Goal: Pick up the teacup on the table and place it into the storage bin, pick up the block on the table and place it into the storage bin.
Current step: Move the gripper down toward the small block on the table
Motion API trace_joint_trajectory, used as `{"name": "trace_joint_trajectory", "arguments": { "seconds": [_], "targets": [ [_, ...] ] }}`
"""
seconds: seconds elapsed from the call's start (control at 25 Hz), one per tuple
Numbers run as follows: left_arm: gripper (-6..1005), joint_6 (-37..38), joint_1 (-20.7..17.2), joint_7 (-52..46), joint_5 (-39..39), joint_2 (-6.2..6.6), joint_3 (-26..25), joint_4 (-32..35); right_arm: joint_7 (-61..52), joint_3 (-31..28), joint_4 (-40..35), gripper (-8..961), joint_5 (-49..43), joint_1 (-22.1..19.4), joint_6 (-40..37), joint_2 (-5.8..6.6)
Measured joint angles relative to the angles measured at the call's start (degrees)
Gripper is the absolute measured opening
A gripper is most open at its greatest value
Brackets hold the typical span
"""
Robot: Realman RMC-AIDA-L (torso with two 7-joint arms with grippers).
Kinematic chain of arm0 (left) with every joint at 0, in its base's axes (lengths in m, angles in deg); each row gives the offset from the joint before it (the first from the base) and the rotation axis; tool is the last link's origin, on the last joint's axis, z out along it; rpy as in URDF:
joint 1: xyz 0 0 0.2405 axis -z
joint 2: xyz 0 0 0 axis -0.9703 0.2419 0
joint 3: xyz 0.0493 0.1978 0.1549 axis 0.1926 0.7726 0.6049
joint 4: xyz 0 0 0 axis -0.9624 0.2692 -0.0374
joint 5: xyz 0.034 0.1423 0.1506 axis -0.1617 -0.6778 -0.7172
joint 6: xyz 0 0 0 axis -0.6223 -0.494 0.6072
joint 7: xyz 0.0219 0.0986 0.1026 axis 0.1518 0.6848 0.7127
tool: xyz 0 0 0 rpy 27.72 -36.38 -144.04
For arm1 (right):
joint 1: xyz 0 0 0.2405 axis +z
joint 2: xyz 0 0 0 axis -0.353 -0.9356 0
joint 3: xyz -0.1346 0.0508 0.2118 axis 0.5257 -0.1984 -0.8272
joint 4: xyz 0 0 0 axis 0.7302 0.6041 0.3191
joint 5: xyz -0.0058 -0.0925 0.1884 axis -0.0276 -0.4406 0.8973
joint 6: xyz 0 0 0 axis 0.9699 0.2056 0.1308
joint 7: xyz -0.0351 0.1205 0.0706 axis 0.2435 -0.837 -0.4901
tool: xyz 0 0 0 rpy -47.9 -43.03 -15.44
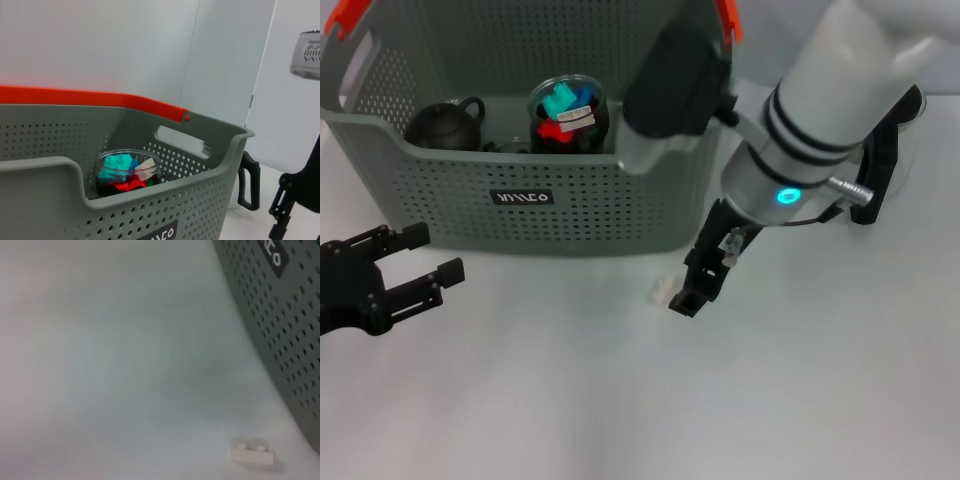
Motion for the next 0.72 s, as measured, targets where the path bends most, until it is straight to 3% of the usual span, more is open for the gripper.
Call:
{"name": "trace_joint_trajectory", "arguments": {
  "seconds": [0.72],
  "targets": [
    [694,-0.7,-0.3,0.0,0.0,-0.08,0.0,0.0,-4.6,9.9,6.5,609,2.5,-0.3,14.3,-0.51]
  ]
}}
